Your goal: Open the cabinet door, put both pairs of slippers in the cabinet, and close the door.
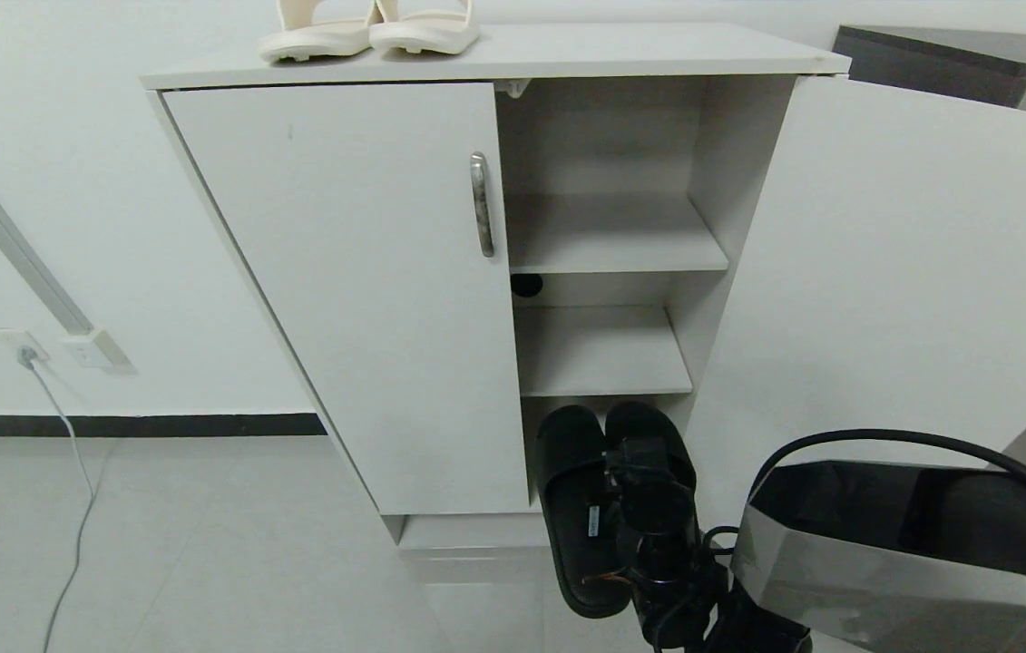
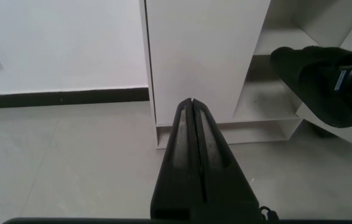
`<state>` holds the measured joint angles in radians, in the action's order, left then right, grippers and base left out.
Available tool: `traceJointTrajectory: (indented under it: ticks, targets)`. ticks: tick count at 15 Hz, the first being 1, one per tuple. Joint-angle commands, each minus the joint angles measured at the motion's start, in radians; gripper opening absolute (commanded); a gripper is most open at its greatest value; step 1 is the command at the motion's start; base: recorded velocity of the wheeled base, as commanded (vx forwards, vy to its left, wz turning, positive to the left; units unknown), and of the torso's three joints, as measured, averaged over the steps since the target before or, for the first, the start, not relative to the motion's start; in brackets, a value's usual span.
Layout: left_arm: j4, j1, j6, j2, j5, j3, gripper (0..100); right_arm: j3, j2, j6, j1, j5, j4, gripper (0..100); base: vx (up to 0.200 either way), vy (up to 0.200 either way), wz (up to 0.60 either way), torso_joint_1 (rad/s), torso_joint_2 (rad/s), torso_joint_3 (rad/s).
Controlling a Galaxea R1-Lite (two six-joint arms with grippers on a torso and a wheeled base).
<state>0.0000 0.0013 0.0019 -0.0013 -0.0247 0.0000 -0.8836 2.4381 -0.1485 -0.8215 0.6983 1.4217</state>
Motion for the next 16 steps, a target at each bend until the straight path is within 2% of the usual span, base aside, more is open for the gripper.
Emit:
traceJointTrajectory:
  ticks: [1, 9, 16]
  targets:
    - [0.0, 0.0, 0.0, 0.001, 0.0, -0.002, 0, 0.002, 0.053, 0.061, 0.019, 0.003, 0.072, 0, 0.0, 0.0, 0.0, 0.0, 0.0, 0.0]
    - [0.0, 0.0, -0.002, 0.001, 0.0, -0.002, 0, -0.011, 0.053, 0.072, 0.031, 0.02, 0.089, 0, 0.0, 0.0, 0.0, 0.0, 0.0, 0.0]
    - [0.0, 0.0, -0.002, 0.001, 0.0, -0.002, 0, -0.015, 0.053, 0.072, 0.036, 0.02, 0.089, 0, 0.2, 0.0, 0.0, 0.002, 0.0, 0.0]
